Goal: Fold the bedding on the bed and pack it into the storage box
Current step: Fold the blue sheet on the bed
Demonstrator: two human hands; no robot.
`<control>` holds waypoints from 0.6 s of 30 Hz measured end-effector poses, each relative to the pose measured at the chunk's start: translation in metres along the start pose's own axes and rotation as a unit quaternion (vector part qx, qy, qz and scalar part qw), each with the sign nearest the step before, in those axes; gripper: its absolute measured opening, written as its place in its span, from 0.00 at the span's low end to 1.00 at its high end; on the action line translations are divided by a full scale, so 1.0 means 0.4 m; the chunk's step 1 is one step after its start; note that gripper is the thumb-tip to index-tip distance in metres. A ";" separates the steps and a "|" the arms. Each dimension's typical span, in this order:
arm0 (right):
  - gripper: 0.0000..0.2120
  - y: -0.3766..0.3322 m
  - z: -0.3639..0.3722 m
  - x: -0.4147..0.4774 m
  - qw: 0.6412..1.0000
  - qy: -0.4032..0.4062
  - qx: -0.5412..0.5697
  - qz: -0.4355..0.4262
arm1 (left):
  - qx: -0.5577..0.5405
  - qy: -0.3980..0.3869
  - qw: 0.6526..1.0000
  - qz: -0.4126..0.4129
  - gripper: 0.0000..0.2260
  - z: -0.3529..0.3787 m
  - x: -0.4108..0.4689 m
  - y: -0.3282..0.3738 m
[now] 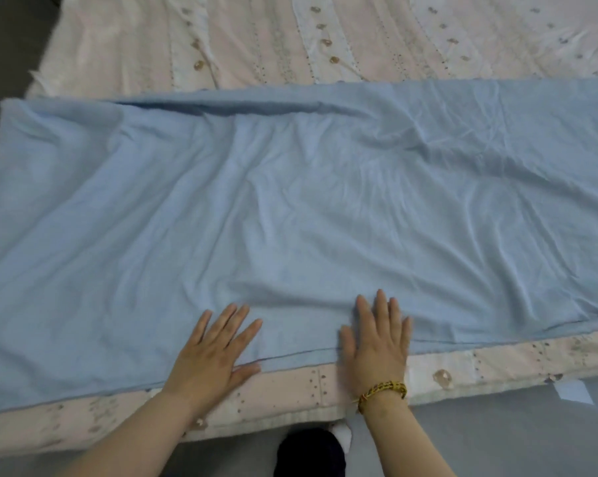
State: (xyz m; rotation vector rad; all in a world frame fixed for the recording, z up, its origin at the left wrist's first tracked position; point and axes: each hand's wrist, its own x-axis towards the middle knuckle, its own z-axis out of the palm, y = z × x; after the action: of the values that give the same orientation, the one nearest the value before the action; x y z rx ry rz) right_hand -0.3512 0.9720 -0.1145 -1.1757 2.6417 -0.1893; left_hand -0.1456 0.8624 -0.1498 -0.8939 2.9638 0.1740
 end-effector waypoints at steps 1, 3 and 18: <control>0.24 -0.058 0.014 -0.009 1.000 -0.015 -0.010 -0.021 | 0.000 -0.010 1.000 -0.027 0.27 -0.004 -0.025 -0.052; 0.26 -0.172 0.060 -0.034 0.996 -0.076 -0.028 -0.046 | 0.011 -0.024 0.997 -0.073 0.27 -0.010 -0.073 -0.148; 0.48 -1.036 0.346 -0.313 0.986 -0.165 -0.004 0.013 | -0.048 -0.127 0.988 -0.076 0.30 -0.020 -0.474 -0.848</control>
State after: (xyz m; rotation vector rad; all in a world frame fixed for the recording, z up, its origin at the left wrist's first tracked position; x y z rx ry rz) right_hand 0.0628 0.7861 -0.1373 -1.0691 2.3677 0.0218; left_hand 0.1999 0.6850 -0.1608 -1.0179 2.6607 0.3956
